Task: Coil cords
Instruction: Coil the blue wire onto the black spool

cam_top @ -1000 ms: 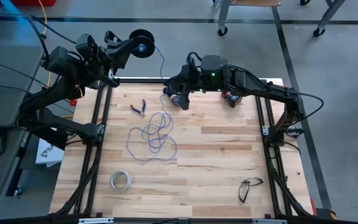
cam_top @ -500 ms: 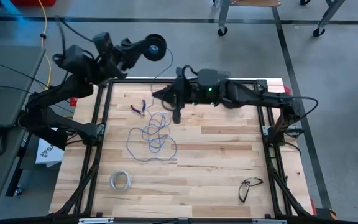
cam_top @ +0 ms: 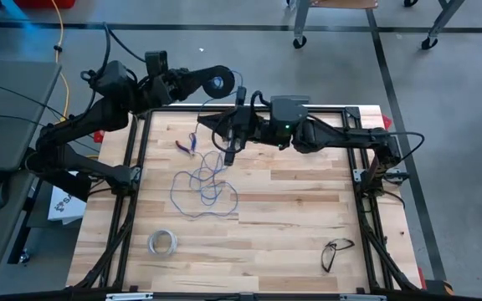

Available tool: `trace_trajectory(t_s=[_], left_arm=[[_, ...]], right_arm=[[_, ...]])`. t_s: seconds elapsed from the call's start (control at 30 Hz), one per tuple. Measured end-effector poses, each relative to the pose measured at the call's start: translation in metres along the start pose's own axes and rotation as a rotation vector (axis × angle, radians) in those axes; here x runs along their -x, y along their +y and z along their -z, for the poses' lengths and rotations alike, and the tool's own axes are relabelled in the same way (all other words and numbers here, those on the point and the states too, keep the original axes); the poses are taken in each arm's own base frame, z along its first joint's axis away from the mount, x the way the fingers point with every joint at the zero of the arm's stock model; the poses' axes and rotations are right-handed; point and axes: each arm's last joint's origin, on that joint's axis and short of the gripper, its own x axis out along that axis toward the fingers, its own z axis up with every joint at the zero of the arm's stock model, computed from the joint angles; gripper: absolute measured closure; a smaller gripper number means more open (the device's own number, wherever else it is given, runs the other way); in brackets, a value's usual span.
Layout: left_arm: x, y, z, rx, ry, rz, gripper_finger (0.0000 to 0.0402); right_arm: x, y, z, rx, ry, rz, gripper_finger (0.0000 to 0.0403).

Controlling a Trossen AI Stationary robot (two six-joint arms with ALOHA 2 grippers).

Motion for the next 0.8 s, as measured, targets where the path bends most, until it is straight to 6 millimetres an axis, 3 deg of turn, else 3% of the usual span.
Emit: trace_trajectory(t_s=[0.23, 0.57, 0.8], left_arm=[[-0.002, -0.005, 0.007, 0.121, 0.023, 0.018, 0.0402], [0.005, -0.019, 0.013, 0.240, 0.062, 0.056, 0.0402], [0.014, -0.027, 0.022, 0.337, 0.189, 0.047, 0.0402]], right_arm=[[-0.009, -0.008, 0.011, -0.005, 0.000, 0.049, 0.0403], [-0.010, -0.016, 0.006, -0.021, -0.079, 0.091, 0.0403], [-0.010, -0.023, 0.004, -0.006, -0.104, 0.137, 0.0403]])
